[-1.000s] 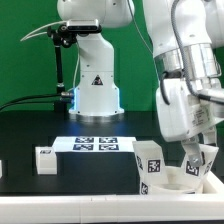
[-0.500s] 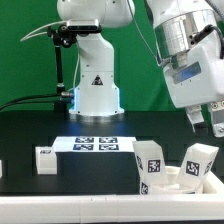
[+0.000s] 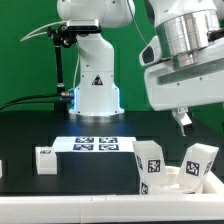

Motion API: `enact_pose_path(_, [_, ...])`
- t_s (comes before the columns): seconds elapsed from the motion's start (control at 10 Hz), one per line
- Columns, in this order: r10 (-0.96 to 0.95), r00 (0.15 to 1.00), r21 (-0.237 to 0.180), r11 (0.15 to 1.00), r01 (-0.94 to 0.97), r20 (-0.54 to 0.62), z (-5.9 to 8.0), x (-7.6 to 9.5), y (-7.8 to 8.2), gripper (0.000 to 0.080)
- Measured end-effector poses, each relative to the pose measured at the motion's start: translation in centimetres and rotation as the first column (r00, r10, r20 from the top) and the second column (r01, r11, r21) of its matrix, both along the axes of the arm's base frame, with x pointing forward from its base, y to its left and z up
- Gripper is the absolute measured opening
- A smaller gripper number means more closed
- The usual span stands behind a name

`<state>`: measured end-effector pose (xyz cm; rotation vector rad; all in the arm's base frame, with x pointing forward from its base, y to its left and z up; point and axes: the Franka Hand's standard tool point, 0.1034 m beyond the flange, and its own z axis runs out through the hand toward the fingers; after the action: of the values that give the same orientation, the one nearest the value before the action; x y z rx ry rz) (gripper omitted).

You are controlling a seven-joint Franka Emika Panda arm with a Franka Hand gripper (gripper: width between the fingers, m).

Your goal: Assemble stool

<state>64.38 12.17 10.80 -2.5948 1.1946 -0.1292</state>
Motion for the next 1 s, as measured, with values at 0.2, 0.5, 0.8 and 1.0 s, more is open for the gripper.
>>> enact_pose_path(0.2, [0.192,0.981,-0.026,0.981,-0.192,0.023,-0.77,-0.35,-0.14,0.0649])
enact_pose_path(0.5, [0.355,0.934,-0.083,0.933,-0.351,0.041,-0.83,-0.32,-0.62,0.0649])
enact_pose_path(0.8, [0.791,0.610,-0.226,0.588,-0.777,-0.040,-0.31,-0.19,-0.44,0.0649])
enact_pose_path(1.0, [0.909,0.409,-0.201,0.387,-0.900,-0.080,-1.20,-0.28,-0.73,0.0649])
